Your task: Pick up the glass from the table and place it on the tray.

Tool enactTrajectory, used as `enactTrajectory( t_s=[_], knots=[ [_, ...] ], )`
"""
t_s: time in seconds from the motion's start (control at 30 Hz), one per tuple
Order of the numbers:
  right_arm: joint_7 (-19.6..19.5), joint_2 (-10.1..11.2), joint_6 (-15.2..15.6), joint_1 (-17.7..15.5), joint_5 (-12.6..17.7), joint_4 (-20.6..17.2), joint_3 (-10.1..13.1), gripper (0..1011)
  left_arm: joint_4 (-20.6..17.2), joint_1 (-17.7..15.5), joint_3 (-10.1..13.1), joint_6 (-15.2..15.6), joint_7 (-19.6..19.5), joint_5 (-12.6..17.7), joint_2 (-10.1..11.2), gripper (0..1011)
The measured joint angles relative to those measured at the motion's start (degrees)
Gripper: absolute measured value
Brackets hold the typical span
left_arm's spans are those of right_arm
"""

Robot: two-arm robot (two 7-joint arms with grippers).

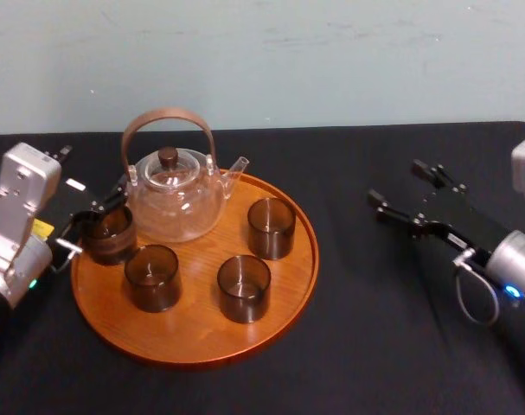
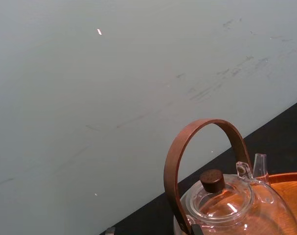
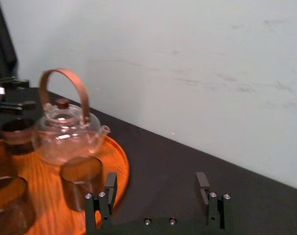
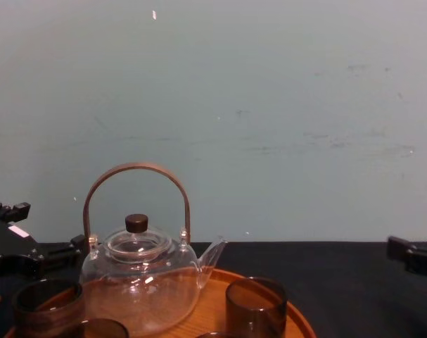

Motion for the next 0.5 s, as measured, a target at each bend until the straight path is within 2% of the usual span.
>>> enactTrajectory(
  t_s=[0.13, 0.5],
  knots=[
    [-0.7, -0.1, -0.1, -0.6, 0.1, 1.2, 0.8, 1002, 0.0, 0.0, 0.0, 0.0, 0.0, 0.0, 0.0, 1001],
    [-0.6, 0.0, -0.1, -0.4, 0.0, 0.9, 0.6, 1002, 0.0, 0.0, 0.0, 0.0, 0.0, 0.0, 0.0, 1001]
  ],
)
